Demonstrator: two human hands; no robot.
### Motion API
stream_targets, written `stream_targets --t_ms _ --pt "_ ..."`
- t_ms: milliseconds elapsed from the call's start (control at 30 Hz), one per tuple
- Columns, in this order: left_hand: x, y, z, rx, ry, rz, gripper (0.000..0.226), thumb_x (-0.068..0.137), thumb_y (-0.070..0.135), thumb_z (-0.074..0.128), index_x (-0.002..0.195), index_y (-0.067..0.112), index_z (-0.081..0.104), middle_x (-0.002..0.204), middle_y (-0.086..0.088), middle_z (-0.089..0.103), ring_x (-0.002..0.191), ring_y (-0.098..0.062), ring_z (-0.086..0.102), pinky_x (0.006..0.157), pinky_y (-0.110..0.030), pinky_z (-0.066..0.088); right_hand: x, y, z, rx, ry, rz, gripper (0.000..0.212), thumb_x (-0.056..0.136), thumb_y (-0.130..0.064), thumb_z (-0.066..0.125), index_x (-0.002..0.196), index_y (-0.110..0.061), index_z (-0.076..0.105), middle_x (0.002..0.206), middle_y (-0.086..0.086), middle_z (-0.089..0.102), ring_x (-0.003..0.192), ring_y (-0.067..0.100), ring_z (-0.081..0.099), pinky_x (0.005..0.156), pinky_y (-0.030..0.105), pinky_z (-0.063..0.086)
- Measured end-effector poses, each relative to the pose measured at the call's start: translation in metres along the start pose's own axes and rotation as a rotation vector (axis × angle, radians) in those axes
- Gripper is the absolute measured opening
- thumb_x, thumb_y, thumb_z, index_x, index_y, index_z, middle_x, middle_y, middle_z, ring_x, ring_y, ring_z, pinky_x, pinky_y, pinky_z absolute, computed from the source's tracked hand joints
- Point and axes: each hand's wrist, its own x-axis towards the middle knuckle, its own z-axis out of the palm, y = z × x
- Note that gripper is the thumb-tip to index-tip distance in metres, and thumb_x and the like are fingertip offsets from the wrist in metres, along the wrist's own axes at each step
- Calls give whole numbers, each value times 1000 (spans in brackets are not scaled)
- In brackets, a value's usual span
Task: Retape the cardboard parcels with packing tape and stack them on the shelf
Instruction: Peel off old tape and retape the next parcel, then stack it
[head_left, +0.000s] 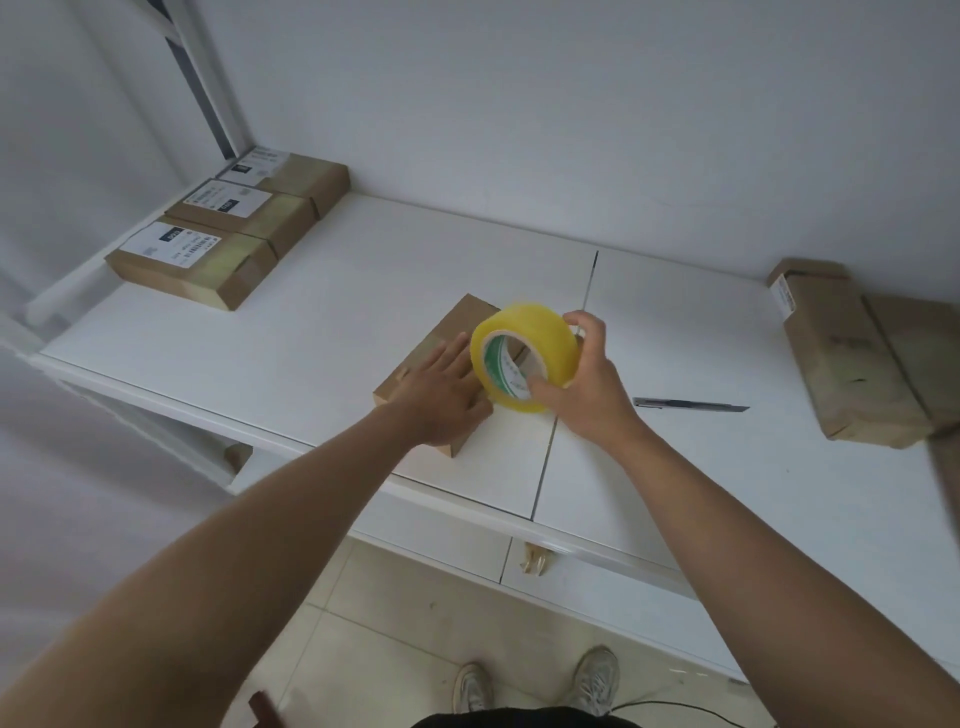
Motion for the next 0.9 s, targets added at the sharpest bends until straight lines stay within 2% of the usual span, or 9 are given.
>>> stream_targets --t_ms 100,200,300,400,500,600,700,833,900 --pt "0 19 8 -34 21 -82 68 101 47 25 160 21 3 167 -2 -5 152 -22 -17 122 -38 -11 5 4 -3 92 82 -26 66 82 -25 79 131 -31 36 99 -14 49 81 7 54 64 21 44" --pt "-1 22 10 -2 44 -71 68 103 44 26 160 20 -2 166 -1 -11 150 -22 -23 119 -37 -16 -2 17 2 178 58 -44 73 81 -23 82 134 -39 35 116 -10 49 92 6 56 67 8 45" --pt "0 20 12 0 47 -32 66 104 42 24 160 17 -1 167 -3 -8 151 -18 -19 121 -33 -14 -11 27 1 184 -19 -31 91 83 -17 81 147 -40 22 130 -22 39 102 -5 54 73 3 46" --pt "3 18 15 -10 29 -30 69 100 46 15 160 16 -1 167 -7 -7 152 -17 -14 123 -32 -9 -13 35 -3 122 -54 -16 93 85 -18 78 151 -42 18 131 -17 41 104 7 55 74 5 44" --pt "2 17 13 -21 23 -41 75 93 51 3 160 17 -2 166 -7 -9 153 -17 -13 123 -31 -8 -15 37 -7 59 -72 12 88 86 -24 77 151 -39 19 127 -7 45 102 14 54 67 5 41" --pt "1 19 10 -41 5 -55 63 105 42 16 160 19 -4 166 -7 -14 152 -16 -15 123 -31 -9 -15 36 -8 -14 -61 9 89 86 -25 77 152 -39 19 124 -7 49 99 16 55 71 18 44" --pt "1 21 8 -34 0 -54 59 106 40 17 159 22 0 166 -8 -15 152 -17 -14 122 -32 -9 -19 43 -14 -121 -56 -18 92 85 -27 76 153 -39 16 129 -6 50 105 21 57 78 30 45" --pt "1 22 9 -12 8 -60 61 104 41 18 158 27 -8 166 -9 -13 153 -20 -12 125 -38 -3 -30 51 -25 -245 -65 -31 94 89 -25 69 157 -32 5 148 2 42 118 26 54 81 29 39" --pt "1 25 9 17 13 -60 64 102 43 12 158 23 -9 166 -9 -14 153 -22 -13 125 -41 -2 -32 50 -24 -294 -75 -37 95 90 -28 66 158 -32 0 151 5 38 122 29 52 83 34 43"
